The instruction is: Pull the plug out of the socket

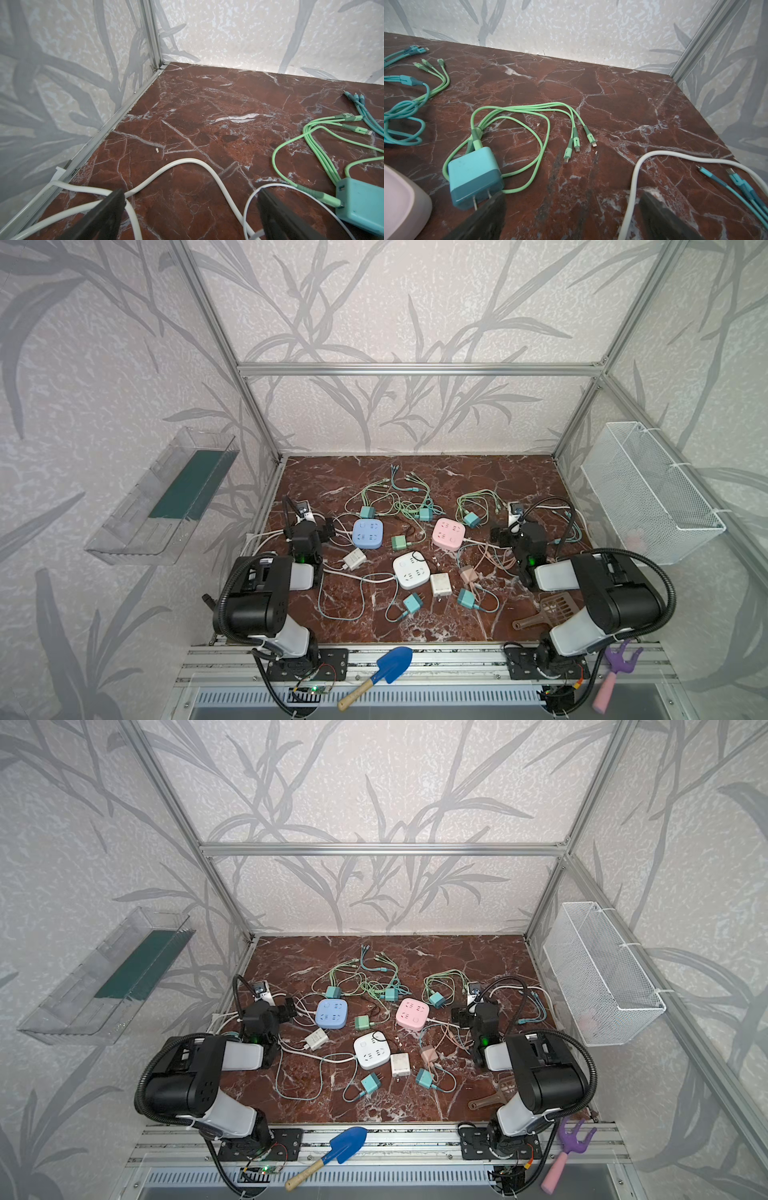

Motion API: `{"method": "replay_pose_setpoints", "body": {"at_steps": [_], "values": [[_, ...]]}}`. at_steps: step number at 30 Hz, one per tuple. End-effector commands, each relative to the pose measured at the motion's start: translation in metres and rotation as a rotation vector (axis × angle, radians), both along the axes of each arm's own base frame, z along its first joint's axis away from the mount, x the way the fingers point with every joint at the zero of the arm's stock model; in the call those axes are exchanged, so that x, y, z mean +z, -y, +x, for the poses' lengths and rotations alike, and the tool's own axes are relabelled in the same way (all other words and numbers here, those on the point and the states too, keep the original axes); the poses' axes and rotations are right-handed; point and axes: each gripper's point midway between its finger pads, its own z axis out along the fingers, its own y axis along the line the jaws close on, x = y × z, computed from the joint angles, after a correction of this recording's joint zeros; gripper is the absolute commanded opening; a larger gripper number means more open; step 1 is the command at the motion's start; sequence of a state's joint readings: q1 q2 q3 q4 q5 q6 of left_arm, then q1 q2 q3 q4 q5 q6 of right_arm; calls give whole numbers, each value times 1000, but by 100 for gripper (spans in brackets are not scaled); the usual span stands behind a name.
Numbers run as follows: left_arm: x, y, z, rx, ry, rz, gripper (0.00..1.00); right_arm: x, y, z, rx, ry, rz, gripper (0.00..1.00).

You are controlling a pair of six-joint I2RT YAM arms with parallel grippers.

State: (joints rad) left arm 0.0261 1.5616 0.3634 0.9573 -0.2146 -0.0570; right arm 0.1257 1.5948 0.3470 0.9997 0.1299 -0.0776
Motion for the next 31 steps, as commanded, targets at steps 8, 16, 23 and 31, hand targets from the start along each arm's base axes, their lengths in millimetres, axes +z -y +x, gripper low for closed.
{"method": "replay_pose_setpoints", "body": {"at_steps": [8, 16, 23, 31], "values": [[2, -2, -1, 16, 19, 1, 99, 9, 1, 6, -13, 25, 6, 99], [3, -1, -1, 15, 22, 1, 99, 9, 1, 6, -13, 24, 6, 99], [2, -2, -1, 16, 20, 1, 99, 9, 1, 6, -12, 24, 6, 99], [2, -2, -1, 16, 20, 1, 99, 9, 1, 6, -12, 25, 6, 99]]}}
